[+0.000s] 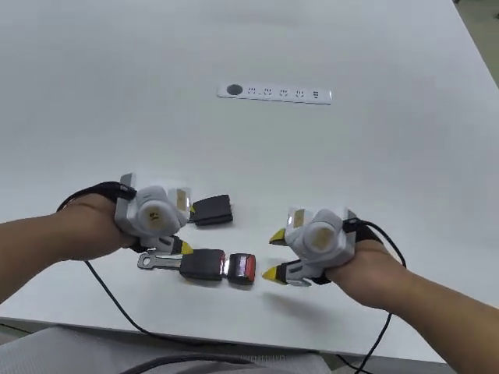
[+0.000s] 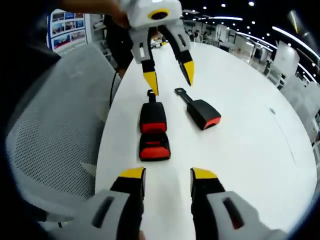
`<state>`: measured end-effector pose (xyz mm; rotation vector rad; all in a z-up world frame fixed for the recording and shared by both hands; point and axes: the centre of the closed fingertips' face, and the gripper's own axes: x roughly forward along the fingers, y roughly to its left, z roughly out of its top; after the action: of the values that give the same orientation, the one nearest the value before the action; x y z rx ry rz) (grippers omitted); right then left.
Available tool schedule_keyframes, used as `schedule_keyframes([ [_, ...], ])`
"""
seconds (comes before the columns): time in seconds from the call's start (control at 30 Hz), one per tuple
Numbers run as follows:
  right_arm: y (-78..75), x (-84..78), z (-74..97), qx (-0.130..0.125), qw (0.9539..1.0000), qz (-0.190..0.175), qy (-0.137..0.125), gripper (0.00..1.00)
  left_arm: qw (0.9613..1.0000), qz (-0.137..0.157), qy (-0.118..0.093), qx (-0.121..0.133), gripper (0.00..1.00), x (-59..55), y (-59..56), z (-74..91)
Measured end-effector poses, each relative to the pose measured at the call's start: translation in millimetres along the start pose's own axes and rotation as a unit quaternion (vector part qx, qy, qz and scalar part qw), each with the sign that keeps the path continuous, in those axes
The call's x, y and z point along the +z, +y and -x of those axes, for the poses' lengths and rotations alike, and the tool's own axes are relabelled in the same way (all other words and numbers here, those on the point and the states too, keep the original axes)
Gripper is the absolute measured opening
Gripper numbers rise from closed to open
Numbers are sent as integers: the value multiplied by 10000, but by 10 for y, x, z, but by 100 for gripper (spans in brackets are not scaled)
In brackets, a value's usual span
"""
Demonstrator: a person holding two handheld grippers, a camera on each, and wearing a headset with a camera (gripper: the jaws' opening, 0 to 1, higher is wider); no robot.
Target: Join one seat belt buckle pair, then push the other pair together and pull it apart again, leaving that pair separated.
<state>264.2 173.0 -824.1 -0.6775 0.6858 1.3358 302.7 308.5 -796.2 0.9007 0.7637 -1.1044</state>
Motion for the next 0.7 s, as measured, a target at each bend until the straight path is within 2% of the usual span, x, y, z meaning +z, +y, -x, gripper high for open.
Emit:
schedule_keyframes([
  [0.03, -83, -85, 46, -79, 9999, -18, 59, 36, 9999, 81, 0, 61, 42, -4, 69, -27],
  [0.13, -250, -253, 144, -246, 9994, -229, 111, 36, 9999, 118, 12, 46, 47, 15, 141, -91],
  [0.3, -602, -568, 354, -620, 9962, -534, 307, 36, 9999, 129, 94, -47, 45, 2, 278, -220],
  [0.4, -708, -704, 389, -659, 9953, -564, 433, 36, 9997, 131, 194, -17, 42, -33, 333, -300],
  [0.47, -737, -768, 386, -636, 9953, -513, 527, 37, 9995, 114, 265, -145, 43, -85, 328, -414],
  [0.5, -758, -747, 377, -651, 9959, -448, 447, 37, 9993, 84, 304, -194, 43, -104, 325, -448],
  [0.53, -792, -798, 394, -669, 9947, -537, 575, 38, 9992, 68, 327, -206, 43, -114, 331, -466],
  [0.63, -837, -841, 377, -615, 9947, -604, 566, 38, 9989, 173, 350, -252, 43, -115, 348, -497],
  [0.7, -824, -885, 349, -530, 9950, -530, 657, 38, 9987, 71, 362, -348, 42, -109, 309, -517],
])
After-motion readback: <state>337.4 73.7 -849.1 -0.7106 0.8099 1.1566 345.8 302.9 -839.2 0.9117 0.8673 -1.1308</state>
